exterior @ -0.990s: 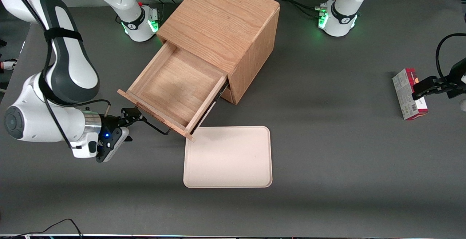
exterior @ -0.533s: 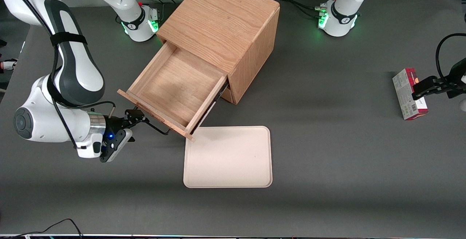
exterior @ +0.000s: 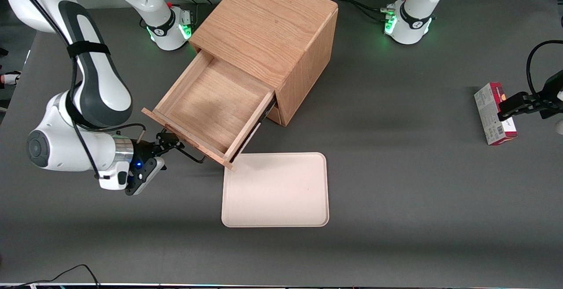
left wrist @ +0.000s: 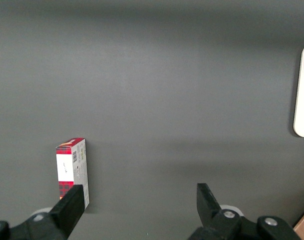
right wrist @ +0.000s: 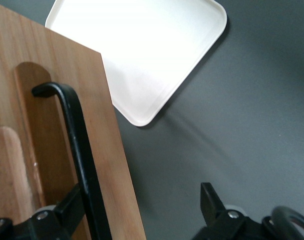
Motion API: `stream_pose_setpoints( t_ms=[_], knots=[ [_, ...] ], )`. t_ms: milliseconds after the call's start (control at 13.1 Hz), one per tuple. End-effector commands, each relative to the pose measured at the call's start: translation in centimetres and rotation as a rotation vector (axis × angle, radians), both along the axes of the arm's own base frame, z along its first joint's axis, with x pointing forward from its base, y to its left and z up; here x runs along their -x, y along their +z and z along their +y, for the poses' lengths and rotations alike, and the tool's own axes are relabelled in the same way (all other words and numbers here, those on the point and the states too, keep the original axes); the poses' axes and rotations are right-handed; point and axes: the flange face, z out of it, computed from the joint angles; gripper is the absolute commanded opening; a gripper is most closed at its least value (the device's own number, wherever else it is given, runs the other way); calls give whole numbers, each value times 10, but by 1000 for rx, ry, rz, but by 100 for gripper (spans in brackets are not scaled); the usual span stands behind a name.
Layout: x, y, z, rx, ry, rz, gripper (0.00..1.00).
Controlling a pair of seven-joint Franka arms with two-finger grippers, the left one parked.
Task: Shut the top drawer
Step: 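Lower the right gripper against the drawer front beside the black handle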
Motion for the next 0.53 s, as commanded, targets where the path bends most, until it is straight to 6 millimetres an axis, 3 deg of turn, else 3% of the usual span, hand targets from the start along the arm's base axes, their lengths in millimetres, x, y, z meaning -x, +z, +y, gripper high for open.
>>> stream_pose_setpoints(
  t_ms=[0, 457],
  knots=[
    [10, 3, 7, 7, -30, -6, 100],
    [17, 0, 10, 12, -43, 2, 100]
  ],
)
